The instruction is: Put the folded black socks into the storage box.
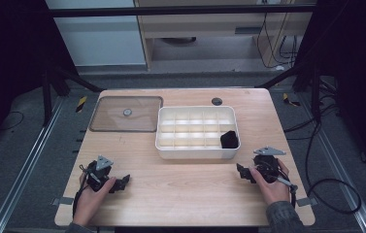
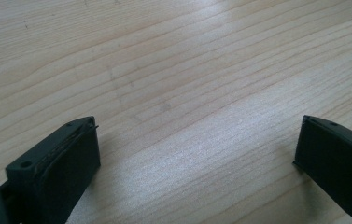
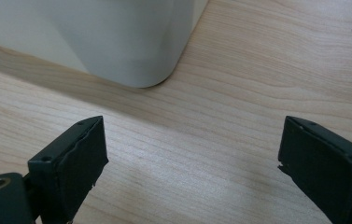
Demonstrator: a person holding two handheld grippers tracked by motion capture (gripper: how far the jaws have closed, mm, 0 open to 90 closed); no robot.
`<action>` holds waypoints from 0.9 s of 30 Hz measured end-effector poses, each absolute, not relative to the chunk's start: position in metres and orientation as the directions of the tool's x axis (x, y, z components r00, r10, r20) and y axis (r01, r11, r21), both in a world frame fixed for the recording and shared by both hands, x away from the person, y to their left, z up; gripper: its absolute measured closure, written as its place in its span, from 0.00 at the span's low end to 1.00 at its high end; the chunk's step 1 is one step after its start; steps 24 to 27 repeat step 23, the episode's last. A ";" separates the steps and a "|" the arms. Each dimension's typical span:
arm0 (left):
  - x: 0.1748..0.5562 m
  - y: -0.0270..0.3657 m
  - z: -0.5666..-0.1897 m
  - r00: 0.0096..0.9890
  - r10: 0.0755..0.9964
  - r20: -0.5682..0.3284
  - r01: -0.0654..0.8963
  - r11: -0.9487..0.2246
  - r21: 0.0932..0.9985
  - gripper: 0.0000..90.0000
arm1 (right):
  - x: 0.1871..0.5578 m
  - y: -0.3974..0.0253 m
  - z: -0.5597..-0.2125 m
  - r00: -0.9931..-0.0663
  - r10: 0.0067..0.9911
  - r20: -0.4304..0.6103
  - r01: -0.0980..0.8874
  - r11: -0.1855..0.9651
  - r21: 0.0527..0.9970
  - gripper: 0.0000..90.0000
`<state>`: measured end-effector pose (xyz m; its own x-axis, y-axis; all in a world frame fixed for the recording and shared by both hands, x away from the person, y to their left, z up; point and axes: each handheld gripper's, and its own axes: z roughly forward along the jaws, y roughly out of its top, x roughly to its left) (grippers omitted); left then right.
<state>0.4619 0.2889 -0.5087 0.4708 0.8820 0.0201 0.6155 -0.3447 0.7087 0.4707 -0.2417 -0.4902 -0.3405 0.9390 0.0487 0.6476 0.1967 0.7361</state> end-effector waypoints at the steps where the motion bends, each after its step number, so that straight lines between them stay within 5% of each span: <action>1: 0.462 0.289 -0.508 0.471 0.882 0.021 0.617 -0.346 0.707 0.00 | 0.471 -0.242 -0.492 -0.335 0.941 0.046 0.651 0.196 0.734 0.09; 27: 0.482 0.290 -0.508 0.442 0.897 0.019 0.626 -0.323 0.710 0.00 | 0.476 -0.233 -0.513 -0.221 0.975 -0.003 0.671 0.154 0.726 0.02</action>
